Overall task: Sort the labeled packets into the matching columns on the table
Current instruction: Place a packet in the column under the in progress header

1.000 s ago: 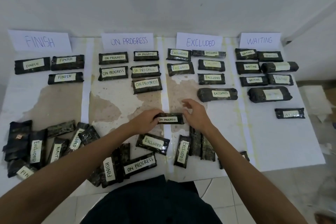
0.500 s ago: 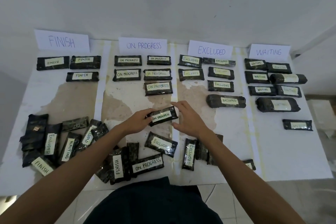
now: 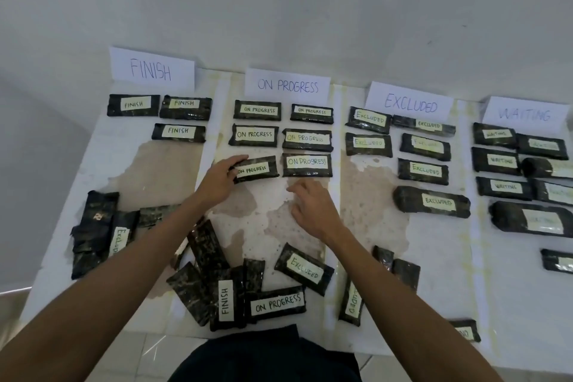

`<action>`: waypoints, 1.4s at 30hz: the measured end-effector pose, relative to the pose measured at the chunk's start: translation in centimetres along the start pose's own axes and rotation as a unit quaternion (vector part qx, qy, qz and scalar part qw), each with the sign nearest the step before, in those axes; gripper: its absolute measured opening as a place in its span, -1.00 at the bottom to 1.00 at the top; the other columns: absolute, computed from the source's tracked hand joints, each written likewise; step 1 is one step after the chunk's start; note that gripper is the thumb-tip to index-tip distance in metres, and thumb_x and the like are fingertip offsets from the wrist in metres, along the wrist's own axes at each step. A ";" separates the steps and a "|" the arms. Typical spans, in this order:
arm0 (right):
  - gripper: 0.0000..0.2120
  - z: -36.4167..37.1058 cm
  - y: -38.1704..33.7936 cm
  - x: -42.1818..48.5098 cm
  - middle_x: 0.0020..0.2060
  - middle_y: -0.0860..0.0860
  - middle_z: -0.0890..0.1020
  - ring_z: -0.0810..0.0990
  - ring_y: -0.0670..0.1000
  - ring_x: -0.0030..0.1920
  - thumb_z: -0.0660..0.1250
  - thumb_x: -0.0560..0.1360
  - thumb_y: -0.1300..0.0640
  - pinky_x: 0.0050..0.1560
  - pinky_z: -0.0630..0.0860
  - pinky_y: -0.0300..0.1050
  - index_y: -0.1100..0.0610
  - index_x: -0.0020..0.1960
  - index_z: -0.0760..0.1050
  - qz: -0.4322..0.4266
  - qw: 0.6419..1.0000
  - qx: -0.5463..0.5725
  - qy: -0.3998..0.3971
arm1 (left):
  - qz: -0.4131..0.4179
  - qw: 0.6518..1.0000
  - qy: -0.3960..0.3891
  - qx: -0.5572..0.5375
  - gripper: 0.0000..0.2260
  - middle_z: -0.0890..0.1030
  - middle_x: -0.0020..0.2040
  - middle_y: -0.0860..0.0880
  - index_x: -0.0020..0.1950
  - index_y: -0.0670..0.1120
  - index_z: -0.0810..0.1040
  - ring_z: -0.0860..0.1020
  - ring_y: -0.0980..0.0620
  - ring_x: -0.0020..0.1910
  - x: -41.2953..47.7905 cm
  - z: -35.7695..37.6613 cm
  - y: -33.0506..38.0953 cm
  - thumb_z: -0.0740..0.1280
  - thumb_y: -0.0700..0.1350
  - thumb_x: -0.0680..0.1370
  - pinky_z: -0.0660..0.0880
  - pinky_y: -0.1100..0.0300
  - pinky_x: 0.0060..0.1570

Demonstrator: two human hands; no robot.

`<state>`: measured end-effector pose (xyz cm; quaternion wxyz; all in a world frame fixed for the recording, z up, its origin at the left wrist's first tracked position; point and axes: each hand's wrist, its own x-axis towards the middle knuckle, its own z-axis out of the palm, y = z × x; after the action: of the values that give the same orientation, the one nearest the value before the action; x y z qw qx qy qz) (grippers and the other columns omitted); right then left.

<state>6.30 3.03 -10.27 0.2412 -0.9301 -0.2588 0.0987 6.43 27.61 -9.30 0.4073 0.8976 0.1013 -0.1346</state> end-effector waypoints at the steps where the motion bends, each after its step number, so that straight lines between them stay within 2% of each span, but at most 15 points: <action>1: -0.68 0.5 -0.1 0.2 0.09 0.11 0.53 0.49 0.13 0.09 0.31 0.42 0.21 0.06 0.50 0.08 0.15 0.17 0.52 -0.001 1.000 -0.004 0.001 | 0.004 1.000 0.002 0.005 -0.65 0.48 0.28 -0.11 0.38 -0.05 0.39 0.44 -0.10 0.20 0.7 -0.4 -0.3 0.10 -0.26 0.62 0.30 0.21 0.02; 4: -0.72 1.6 -0.1 0.6 0.11 0.08 0.53 0.45 0.12 0.13 0.32 0.44 0.17 0.11 0.47 0.05 0.13 0.14 0.56 0.000 1.000 -0.019 0.002 | 0.015 0.999 -0.009 0.030 -0.64 0.48 0.21 -0.16 0.40 -0.07 0.38 0.42 -0.11 0.20 2.7 -1.0 -0.7 0.09 -0.27 0.62 0.27 0.26 0.05; 6: -0.73 2.0 0.0 0.9 0.11 0.08 0.54 0.46 0.13 0.13 0.33 0.43 0.17 0.10 0.47 0.05 0.13 0.12 0.57 0.004 1.000 -0.021 0.006 | 0.017 0.999 -0.006 0.047 -0.64 0.45 0.06 -0.17 0.39 -0.08 0.39 0.44 -0.12 0.07 3.6 -1.1 -0.7 0.09 -0.28 0.62 0.27 0.29 -0.05; 8: -0.74 2.2 0.2 1.2 0.09 0.09 0.54 0.47 0.14 0.10 0.34 0.40 0.17 0.09 0.48 0.06 0.13 0.09 0.57 0.004 1.000 -0.026 0.004 | 0.017 0.999 0.007 0.051 -0.64 0.38 -0.01 -0.11 0.39 -0.07 0.39 0.42 -0.05 -0.04 4.0 -1.0 -0.5 0.16 -0.26 0.60 0.36 0.23 0.01; 11: -0.74 2.5 0.3 1.3 0.08 0.10 0.54 0.46 0.13 0.08 0.35 0.39 0.17 0.07 0.48 0.05 0.14 0.07 0.57 0.000 0.999 -0.035 0.005 | 0.003 0.999 -0.002 0.045 -0.55 0.33 0.16 -0.10 0.41 -0.06 0.36 0.39 0.04 0.06 3.8 -0.7 -0.6 0.33 -0.16 0.52 0.32 0.27 0.19; 14: -0.75 3.0 0.5 0.9 0.11 0.11 0.53 0.41 0.10 0.12 0.32 0.42 0.14 0.08 0.46 0.04 0.13 0.09 0.54 -0.009 0.999 -0.046 0.012 | 0.020 0.998 -0.004 0.059 -0.50 0.30 0.24 -0.13 0.38 -0.06 0.39 0.42 -0.04 0.15 3.4 -0.1 -1.1 0.41 -0.19 0.46 0.31 0.22 0.26; 19: -0.70 3.6 1.6 0.5 0.17 0.13 0.52 0.40 0.12 0.16 0.24 0.44 0.09 0.11 0.44 0.06 0.12 0.15 0.50 -0.044 0.997 -0.061 0.020 | 0.044 0.991 0.038 0.122 -0.51 0.37 0.23 -0.18 0.33 -0.02 0.44 0.43 -0.19 0.16 3.4 0.3 -1.4 0.44 -0.17 0.42 0.44 -0.07 0.21; 23: -0.68 3.6 1.7 0.6 0.17 0.12 0.52 0.42 0.14 0.15 0.25 0.43 0.09 0.12 0.42 0.07 0.11 0.16 0.50 -0.044 0.997 -0.057 0.019 | 0.041 0.990 0.049 0.129 -0.52 0.34 0.25 -0.18 0.34 -0.02 0.43 0.39 -0.19 0.19 3.2 0.6 -1.4 0.43 -0.17 0.43 0.41 -0.05 0.24; 29: -0.70 2.4 1.7 0.8 0.13 0.14 0.53 0.45 0.16 0.12 0.28 0.42 0.16 0.10 0.46 0.06 0.16 0.14 0.53 -0.067 0.996 -0.055 -0.020 | 0.047 0.981 0.080 0.168 -0.51 0.33 0.27 -0.22 0.35 -0.05 0.42 0.35 -0.25 0.19 2.6 1.2 -0.9 0.42 -0.19 0.43 0.35 -0.06 0.20; 33: -0.72 0.4 1.7 -0.4 0.01 0.17 0.56 0.52 0.18 0.01 0.29 0.41 0.24 0.05 0.48 0.04 0.22 0.12 0.54 -0.087 0.995 -0.037 -0.042 | 0.055 0.977 0.094 0.184 -0.51 0.35 0.27 -0.21 0.33 -0.05 0.44 0.32 -0.27 0.16 0.7 2.1 0.2 0.41 -0.19 0.41 0.31 -0.11 0.16; 35: -0.73 -0.6 1.6 -1.7 -0.01 0.18 0.57 0.53 0.19 -0.04 0.27 0.41 0.26 -0.01 0.51 0.04 0.22 0.10 0.55 -0.085 0.994 -0.033 -0.064 | 0.078 0.981 0.073 0.164 -0.55 0.40 0.22 -0.22 0.28 -0.07 0.48 0.37 -0.27 0.14 -0.9 3.1 1.0 0.41 -0.20 0.40 0.32 -0.09 0.16; 38: -0.69 -1.6 0.9 -4.3 0.07 0.16 0.54 0.52 0.18 0.03 0.29 0.44 0.21 0.00 0.52 0.10 0.18 0.17 0.51 -0.062 0.989 -0.032 -0.133 | 0.129 0.981 0.005 0.146 -0.63 0.48 0.13 -0.18 0.24 -0.07 0.52 0.42 -0.19 0.08 -4.2 5.2 2.0 0.39 -0.20 0.43 0.39 -0.05 0.12; 42: -0.47 -1.7 -0.3 -8.5 0.17 0.13 0.44 0.44 0.15 0.13 0.38 0.39 0.01 0.09 0.46 0.05 0.11 0.32 0.39 -0.018 0.975 -0.072 -0.210 | 0.162 0.979 -0.034 0.117 -0.66 0.50 0.10 -0.13 0.22 -0.08 0.52 0.45 -0.14 0.04 -9.2 8.8 2.9 0.35 -0.21 0.45 0.45 -0.06 0.07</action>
<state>-0.56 -1.89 -8.15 0.1153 -0.8989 -0.3269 0.2681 -2.81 18.36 -9.87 0.3188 0.9386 -0.0758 -0.1083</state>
